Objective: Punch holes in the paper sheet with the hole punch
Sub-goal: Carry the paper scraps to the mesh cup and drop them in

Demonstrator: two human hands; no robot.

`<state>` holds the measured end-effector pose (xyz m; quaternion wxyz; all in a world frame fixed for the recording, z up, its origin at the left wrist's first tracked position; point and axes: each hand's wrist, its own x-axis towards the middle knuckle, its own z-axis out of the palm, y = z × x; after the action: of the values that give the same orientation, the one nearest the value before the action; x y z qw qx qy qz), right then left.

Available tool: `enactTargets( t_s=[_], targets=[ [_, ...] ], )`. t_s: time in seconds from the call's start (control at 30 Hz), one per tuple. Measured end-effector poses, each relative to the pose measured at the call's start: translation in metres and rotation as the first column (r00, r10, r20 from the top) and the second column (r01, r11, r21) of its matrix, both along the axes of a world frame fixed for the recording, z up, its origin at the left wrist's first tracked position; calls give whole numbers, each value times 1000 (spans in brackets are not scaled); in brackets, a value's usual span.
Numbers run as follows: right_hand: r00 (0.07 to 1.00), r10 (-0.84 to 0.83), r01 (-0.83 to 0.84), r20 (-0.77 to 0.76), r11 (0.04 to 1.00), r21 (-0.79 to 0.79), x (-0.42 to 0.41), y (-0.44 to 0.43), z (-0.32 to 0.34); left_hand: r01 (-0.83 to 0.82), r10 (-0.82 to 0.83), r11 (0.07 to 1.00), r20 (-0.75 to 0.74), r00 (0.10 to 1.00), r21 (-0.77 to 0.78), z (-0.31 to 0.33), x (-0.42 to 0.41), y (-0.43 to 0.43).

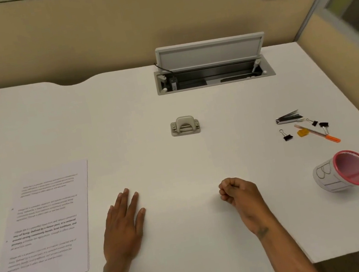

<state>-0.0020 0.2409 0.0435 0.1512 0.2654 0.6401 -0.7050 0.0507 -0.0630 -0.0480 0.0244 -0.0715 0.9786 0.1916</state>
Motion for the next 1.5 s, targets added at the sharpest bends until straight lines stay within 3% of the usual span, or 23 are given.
enactTargets(
  t_s=[0.13, 0.23, 0.3, 0.37, 0.47, 0.83, 1.03, 1.37, 1.5],
  targets=[
    [987, -113, 120, -114, 992, 51, -7, 70, 32, 2, -2, 1000, -11, 1000, 16, -4, 0, -2],
    [967, -177, 223, -183, 935, 277, -10, 136, 52, 1, 0, 1000, -19, 1000, 20, -7, 0, -2],
    [966, -175, 248, -192, 842, 479, -11, 179, 61, 0, 0, 1000, -15, 1000, 10, -8, -1, -3],
    [974, -145, 225, -173, 688, 690, -12, 216, 67, -3, 3, 1000, -10, 1000, 1, -7, -2, -2],
    [987, -84, 161, -138, 528, 834, -13, 252, 69, -10, 10, 1000, -5, 1000, -4, -7, -3, -2],
    [999, 12, 39, -48, 387, 921, -18, 271, 60, 1, -1, 1000, -21, 1000, -4, -3, -1, 1],
    [994, 34, 94, -104, 218, 971, -17, 263, 62, 8, -8, 1000, -30, 1000, 3, -1, 0, 1],
    [994, 74, 71, -80, 117, 991, -13, 253, 58, 7, -7, 1000, -15, 1000, 7, -4, -1, -1],
    [996, -6, 95, -95, 117, 989, -9, 247, 61, 11, -11, 1000, -5, 1000, 0, -1, 0, 0]
  ],
)
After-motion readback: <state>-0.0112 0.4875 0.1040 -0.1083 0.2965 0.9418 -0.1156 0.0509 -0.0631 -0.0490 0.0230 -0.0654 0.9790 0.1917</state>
